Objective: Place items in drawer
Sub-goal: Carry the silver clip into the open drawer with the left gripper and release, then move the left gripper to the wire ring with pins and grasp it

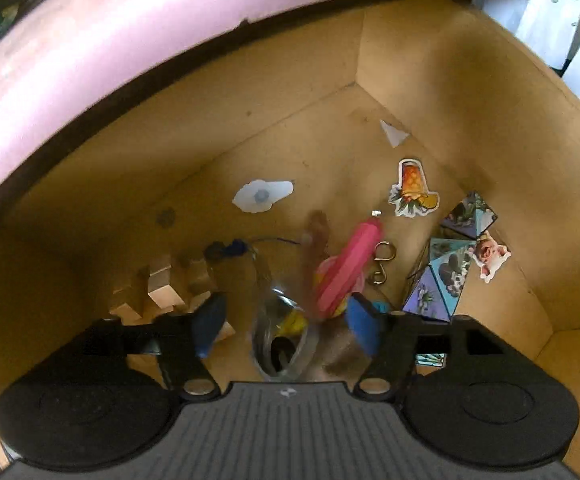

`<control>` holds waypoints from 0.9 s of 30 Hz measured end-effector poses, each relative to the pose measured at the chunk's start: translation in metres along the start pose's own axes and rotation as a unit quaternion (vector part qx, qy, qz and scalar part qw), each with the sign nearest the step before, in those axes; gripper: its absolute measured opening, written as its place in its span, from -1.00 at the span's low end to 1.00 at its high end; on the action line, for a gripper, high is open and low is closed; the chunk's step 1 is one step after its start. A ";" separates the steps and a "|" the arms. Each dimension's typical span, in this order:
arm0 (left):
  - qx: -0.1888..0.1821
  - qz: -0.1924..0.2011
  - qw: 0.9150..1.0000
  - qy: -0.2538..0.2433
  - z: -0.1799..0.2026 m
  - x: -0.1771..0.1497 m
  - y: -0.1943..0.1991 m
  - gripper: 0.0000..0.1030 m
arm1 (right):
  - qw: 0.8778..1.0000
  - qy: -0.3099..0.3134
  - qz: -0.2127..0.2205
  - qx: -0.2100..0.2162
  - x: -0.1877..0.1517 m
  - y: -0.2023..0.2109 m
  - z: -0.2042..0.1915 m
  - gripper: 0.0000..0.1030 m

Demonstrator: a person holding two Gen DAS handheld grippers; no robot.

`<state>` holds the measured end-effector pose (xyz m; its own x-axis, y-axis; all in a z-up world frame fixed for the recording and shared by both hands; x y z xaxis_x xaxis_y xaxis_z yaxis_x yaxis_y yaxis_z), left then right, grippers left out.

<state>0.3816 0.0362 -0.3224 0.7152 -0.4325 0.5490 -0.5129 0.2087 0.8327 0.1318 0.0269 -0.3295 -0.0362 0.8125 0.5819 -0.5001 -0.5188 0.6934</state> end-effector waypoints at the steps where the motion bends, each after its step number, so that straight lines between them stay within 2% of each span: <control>1: -0.007 0.003 1.000 0.003 0.001 0.001 0.003 0.32 | 1.000 0.000 0.000 0.000 0.000 0.000 0.000 0.70; 7: -0.017 0.012 1.000 -0.003 0.010 0.006 0.020 0.32 | 1.000 0.002 0.003 0.005 -0.006 0.010 0.003 0.71; 20: 0.009 0.021 1.000 0.015 0.016 0.012 0.036 0.32 | 1.000 0.007 -0.002 0.006 -0.002 0.004 0.002 0.72; 22: 0.014 0.026 0.999 0.026 0.016 0.012 0.047 0.33 | 1.000 0.009 -0.003 0.006 -0.002 0.003 0.002 0.72; 27: 0.000 0.052 0.997 0.048 0.025 0.011 0.085 0.32 | 1.000 0.022 -0.008 0.010 -0.002 0.001 0.001 0.73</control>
<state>0.3345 0.0270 -0.2473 0.7002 -0.3217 0.6374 -0.5876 0.2475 0.7704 0.1320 0.0249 -0.3294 -0.0675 0.8310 0.5522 -0.4827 -0.5115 0.7109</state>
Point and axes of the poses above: each gripper's, at about its wrist camera, not at the fingertips, and y roughly against the way its jaws point, z to its right, x to its top, the point moved 3 cm from there along -y, roughly the way its jaws point, and after that the axes turned 11 degrees about z, right-handed, at the moved point
